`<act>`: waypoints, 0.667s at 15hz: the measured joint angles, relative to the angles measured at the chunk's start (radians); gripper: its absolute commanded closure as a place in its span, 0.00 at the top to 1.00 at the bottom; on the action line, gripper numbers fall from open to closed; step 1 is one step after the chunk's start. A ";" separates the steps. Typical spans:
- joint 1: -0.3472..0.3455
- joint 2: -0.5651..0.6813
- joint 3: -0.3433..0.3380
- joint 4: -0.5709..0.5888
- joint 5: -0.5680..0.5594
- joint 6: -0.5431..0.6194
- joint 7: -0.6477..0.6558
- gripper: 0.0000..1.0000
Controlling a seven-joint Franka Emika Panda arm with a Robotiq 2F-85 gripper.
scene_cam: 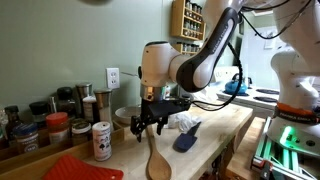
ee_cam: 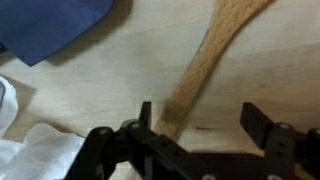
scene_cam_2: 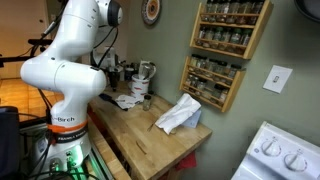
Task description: Pick up the wooden cooking spoon and put it on the black spatula and then pick up both the wooden spoon and the black spatula from the countertop and put them in the white and red utensil holding bucket
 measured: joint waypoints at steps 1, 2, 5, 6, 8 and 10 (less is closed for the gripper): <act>0.000 0.001 -0.001 0.000 0.000 -0.012 0.000 0.71; 0.000 0.004 -0.003 0.000 0.000 -0.020 0.000 0.64; -0.001 0.012 -0.006 0.001 0.005 -0.040 0.001 0.38; -0.001 0.011 -0.006 0.003 0.009 -0.044 0.001 0.31; -0.004 0.009 -0.003 0.007 0.025 -0.049 0.001 0.16; -0.009 0.003 0.002 0.009 0.050 -0.058 0.000 0.01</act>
